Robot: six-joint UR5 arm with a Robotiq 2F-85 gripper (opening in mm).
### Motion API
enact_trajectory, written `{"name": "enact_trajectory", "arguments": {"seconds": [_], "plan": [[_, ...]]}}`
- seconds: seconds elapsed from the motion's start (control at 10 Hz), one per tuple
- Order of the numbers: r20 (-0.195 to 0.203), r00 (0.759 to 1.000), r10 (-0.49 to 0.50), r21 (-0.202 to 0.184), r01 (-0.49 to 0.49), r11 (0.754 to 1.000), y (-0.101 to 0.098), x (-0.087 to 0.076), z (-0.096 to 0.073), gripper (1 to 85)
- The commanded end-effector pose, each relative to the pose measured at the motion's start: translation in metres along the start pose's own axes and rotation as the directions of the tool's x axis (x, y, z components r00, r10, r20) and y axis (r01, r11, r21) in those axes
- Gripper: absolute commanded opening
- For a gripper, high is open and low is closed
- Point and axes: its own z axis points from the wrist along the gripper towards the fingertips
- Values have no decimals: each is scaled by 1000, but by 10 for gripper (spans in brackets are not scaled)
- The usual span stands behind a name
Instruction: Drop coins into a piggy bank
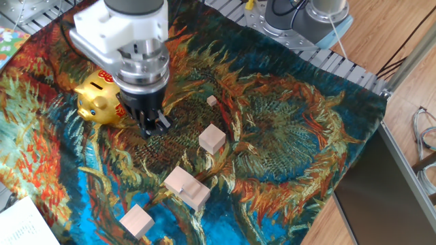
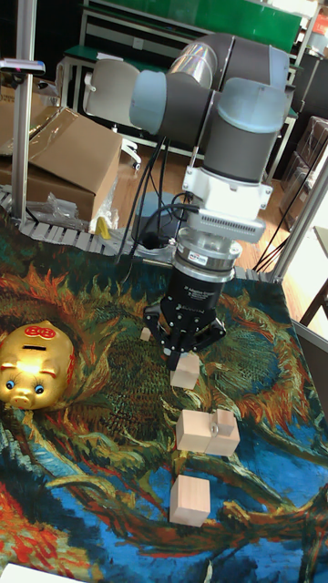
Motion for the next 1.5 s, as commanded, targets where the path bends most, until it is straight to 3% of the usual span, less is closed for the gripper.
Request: {"name": "enact_trajectory", "arguments": {"seconds": [0.0,0.1,0.2,0.5,0.6,0.8,1.2,1.4], "plan": [[-22,995,-98,-52,97,994,16,3,2,300],[-22,992,-123,-52,121,991,16,3,2,380],[-45,991,-126,-47,124,991,14,9,2,407],[-57,986,-155,-86,150,985,35,-1,8,547],[-58,985,-162,-79,157,984,28,1,9,570],[-63,984,-169,-58,165,985,19,4,9,563],[-75,988,-134,-62,129,990,20,7,9,547],[-69,992,-108,-69,104,992,27,0,13,547]]}}
